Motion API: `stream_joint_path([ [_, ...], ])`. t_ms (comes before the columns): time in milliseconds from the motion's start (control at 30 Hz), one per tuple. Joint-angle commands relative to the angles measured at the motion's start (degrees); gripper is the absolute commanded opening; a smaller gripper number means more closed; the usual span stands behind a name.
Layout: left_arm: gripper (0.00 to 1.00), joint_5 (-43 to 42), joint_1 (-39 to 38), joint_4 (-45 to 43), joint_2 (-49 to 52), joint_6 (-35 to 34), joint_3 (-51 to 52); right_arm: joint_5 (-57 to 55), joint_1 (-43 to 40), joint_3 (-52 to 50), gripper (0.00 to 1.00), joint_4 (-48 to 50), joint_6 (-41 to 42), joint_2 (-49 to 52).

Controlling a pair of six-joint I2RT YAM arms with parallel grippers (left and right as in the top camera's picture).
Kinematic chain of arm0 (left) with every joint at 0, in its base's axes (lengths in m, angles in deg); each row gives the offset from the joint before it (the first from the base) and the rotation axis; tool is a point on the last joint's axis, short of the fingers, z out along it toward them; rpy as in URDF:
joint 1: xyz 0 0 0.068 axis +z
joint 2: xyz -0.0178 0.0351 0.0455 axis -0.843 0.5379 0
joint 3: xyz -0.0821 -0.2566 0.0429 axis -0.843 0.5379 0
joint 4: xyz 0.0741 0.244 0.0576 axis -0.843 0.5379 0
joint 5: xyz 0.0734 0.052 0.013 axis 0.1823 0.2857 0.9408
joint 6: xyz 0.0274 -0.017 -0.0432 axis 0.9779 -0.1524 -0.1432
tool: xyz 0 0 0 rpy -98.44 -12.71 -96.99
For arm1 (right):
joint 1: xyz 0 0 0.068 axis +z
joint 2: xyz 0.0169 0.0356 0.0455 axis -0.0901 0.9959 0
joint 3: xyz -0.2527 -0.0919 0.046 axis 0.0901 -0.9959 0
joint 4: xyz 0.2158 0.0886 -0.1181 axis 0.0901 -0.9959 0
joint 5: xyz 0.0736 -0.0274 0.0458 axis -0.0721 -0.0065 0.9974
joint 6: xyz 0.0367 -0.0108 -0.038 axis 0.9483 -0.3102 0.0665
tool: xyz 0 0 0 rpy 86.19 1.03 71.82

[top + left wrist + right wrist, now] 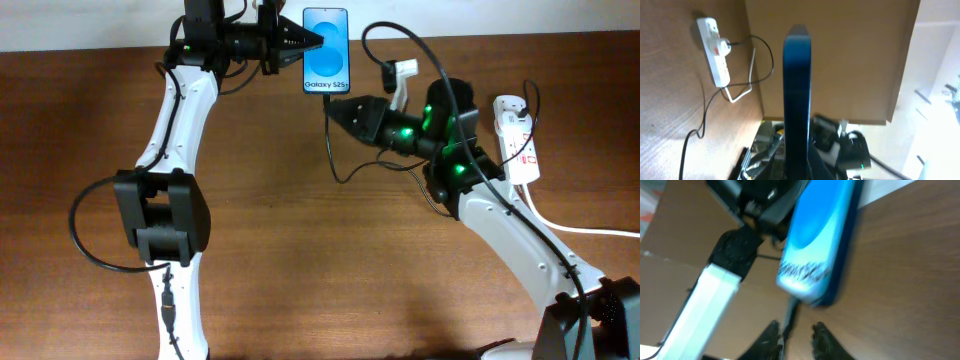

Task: Plug charger to phone and switch on socket
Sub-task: 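Insert the cable tip into the phone's bottom port with the right gripper, then release the cable and lower the phone onto the table with the left gripper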

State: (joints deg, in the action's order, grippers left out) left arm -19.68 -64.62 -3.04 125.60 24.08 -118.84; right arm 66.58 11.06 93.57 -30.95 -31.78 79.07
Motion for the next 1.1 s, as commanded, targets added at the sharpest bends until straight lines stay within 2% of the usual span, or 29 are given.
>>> stream_joint_path([
  [0, 0.0, -4.2, 0.42, -0.35, -0.07, 1.64, -0.98, -0.39, -0.94, 0.48, 0.34, -0.68, -1.99, 0.33],
  [67, 0.0, -3.8, 0.61, -0.35, -0.07, 2.34, -0.98, 1.73, -0.94, 0.5, 0.43, -0.46, -2.62, 0.31],
  [200, 0.0, -3.61, 0.81, -0.31, 0.07, 7.91, -0.61, 4.94, -1.01, 0.55, 0.48, 0.0, -3.26, -0.61],
  [300, 0.0, -3.43, 0.94, -0.04, 0.09, 14.16, 2.58, 6.25, -2.16, 0.55, 0.59, -0.94, -4.76, -1.42],
  [433, 0.0, 2.67, 0.94, -0.09, 0.09, 17.49, 10.73, 7.26, -5.01, 0.55, 0.6, -10.69, -11.13, -1.42],
  [600, 0.0, 7.19, 0.94, 0.26, 0.09, 28.63, 18.49, 2.47, -8.09, 0.7, 0.69, -22.95, -19.76, -1.42],
  [667, 0.0, 11.98, 0.94, 5.05, 0.09, 33.53, 18.93, -0.87, -8.44, 1.66, 0.71, -28.3, -22.84, -1.42],
  [733, 0.0, 22.14, 0.94, 13.97, 0.09, 37.11, 18.93, -7.04, -8.41, 4.85, 0.72, -37.24, -28.04, -1.42],
  [867, 0.0, 37.77, 0.94, 26.21, 0.09, 46.16, 18.93, -17.77, -8.41, 11.74, 0.75, -50.56, -35.19, -1.42],
  [1067, 0.0, 46.18, 0.76, 30.93, 0.09, 47.56, 18.95, -22.1, -8.37, 14.38, 0.79, -55.95, -37.38, -1.4],
])
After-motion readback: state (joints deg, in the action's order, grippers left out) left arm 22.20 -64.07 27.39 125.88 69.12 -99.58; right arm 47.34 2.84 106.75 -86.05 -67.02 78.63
